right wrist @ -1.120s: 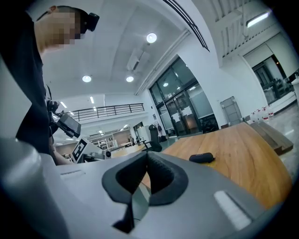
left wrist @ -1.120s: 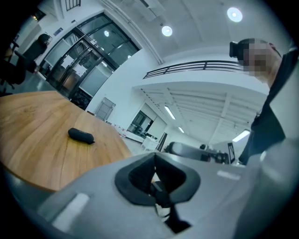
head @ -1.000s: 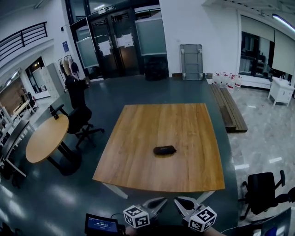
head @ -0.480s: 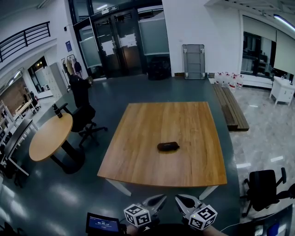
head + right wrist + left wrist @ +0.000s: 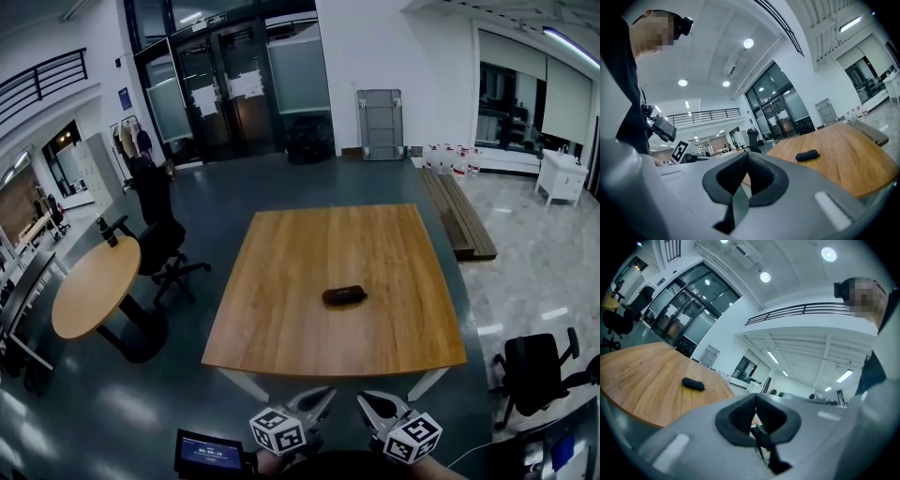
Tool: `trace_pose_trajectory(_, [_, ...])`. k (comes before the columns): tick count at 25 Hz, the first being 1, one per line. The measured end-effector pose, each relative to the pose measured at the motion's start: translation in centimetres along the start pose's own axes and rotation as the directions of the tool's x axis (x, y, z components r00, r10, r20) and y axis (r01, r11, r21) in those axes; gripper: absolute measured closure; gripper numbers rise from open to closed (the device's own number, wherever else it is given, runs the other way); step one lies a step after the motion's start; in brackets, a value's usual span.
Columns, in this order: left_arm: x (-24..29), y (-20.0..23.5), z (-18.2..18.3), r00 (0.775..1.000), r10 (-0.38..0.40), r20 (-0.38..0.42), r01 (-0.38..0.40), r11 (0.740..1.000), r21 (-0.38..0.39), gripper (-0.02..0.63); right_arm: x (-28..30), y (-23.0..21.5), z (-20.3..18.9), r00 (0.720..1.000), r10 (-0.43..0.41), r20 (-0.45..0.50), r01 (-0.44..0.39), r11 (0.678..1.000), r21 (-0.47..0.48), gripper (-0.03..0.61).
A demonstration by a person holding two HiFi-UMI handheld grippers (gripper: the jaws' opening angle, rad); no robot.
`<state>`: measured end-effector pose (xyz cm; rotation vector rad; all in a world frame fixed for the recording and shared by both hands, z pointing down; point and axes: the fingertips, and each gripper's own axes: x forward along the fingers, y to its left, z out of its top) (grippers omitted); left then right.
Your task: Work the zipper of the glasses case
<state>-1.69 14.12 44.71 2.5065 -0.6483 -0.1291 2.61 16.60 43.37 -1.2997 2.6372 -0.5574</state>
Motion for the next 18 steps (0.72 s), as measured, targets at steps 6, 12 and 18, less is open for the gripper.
trace_pose_trajectory(6, [-0.7,-0.3,-0.5,0.999,-0.036,-0.014,0.036,0.999,-0.014,0.612,0.6,0.6,-0.3,1.000,-0.027,-0.001,0.027,1.000,-0.007,0.574])
trace_pose_trajectory(12, [-1.0,-0.2,-0.5,0.999,-0.051,-0.016,0.050,0.999,-0.016,0.612,0.6,1.1,-0.6,0.999,-0.049,-0.005,0.048,0.999,-0.018,0.574])
trace_pose_trajectory(18, [-1.4,-0.1,-0.3,0.999,-0.050,-0.003,0.050,0.999,-0.011,0.612,0.5,1.5,-0.8,0.999,-0.051,-0.003,0.051,0.998,-0.024,0.574])
